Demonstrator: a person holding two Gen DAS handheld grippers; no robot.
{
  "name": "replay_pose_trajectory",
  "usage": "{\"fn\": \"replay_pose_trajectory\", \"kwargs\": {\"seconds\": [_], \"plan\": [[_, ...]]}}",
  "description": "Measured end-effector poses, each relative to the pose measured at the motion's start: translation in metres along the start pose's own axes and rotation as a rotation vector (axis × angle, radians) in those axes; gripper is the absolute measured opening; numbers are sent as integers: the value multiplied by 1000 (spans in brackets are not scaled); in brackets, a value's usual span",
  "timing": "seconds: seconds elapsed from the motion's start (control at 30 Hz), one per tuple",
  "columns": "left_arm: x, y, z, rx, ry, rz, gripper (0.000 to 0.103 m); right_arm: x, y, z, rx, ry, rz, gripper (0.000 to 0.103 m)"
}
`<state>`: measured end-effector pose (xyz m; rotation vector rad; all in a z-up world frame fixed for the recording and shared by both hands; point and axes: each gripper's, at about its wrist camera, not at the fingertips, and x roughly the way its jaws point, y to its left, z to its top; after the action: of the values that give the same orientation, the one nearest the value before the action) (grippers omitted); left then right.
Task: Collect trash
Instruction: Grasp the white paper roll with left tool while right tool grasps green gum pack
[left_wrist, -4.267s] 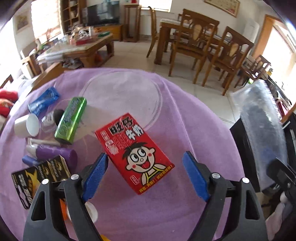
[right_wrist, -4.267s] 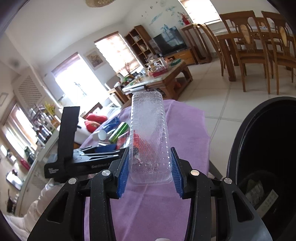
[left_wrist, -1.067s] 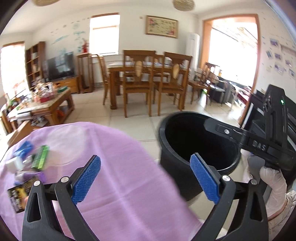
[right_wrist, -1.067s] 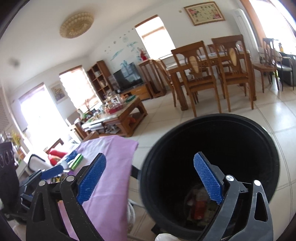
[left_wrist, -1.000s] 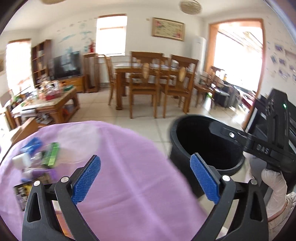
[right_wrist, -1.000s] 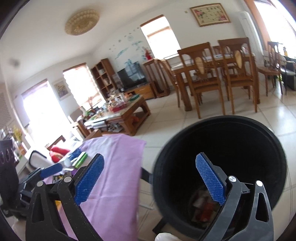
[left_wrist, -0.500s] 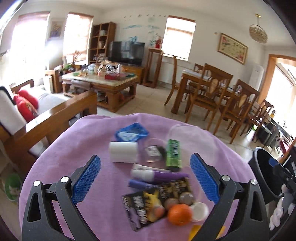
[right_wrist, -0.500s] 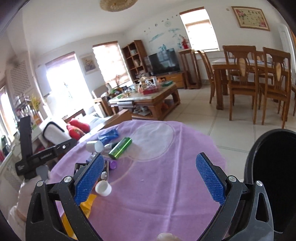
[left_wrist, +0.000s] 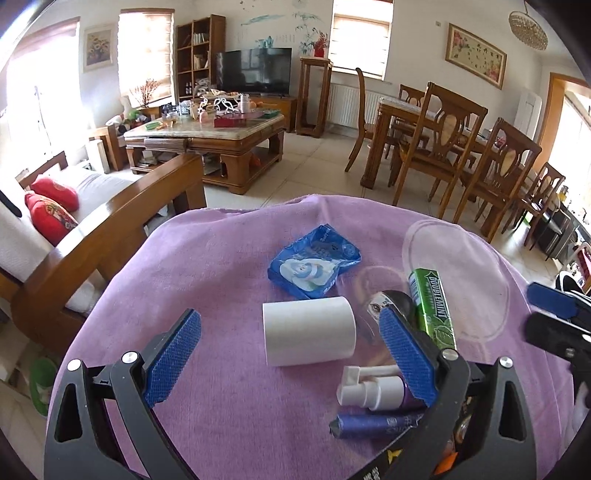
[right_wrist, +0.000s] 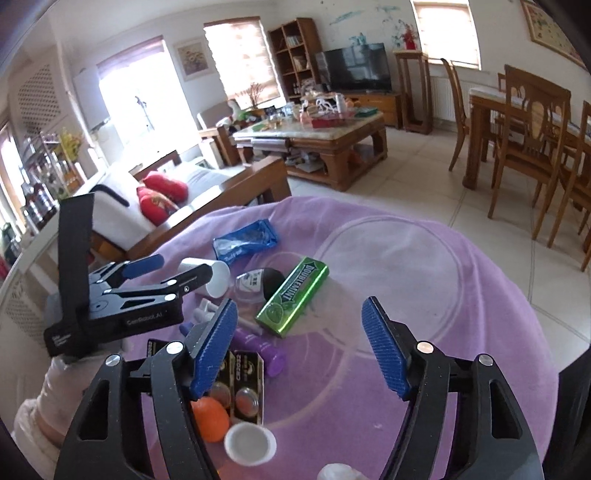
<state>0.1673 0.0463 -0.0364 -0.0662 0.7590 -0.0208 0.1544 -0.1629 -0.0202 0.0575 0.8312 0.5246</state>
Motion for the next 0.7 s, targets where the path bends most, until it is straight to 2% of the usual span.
{"fn": "replay_pose_trajectory", "kwargs": {"seconds": [0.07, 0.2, 0.3, 0.33, 0.37, 0.4, 0.5, 0.57, 0.7], "plan": [[5, 2, -1, 3, 19, -7, 81, 21, 2, 7, 12, 34, -2, 62], [16, 13, -6, -25, 75, -46, 76, 52, 1, 10, 11, 93, -15, 59], [15, 19, -5, -42, 70, -45, 70, 66, 1, 8, -4, 129, -50, 59], [15, 20, -5, -42, 74, -47, 65, 69, 2, 8, -5, 139, -53, 59], [17, 20, -5, -44, 85, -55, 54, 72, 3, 8, -10, 147, -61, 59], [19, 19, -5, -46, 97, -60, 51, 75, 3, 7, -16, 152, -71, 59], [17, 23, -7, -64, 93, -73, 50, 81, 7, 6, -34, 153, -81, 54], [17, 25, -8, -73, 89, -74, 49, 82, 12, 5, -52, 155, -86, 42], [15, 27, -8, -100, 82, -89, 49, 87, 15, 1, -67, 164, -87, 39]]}}
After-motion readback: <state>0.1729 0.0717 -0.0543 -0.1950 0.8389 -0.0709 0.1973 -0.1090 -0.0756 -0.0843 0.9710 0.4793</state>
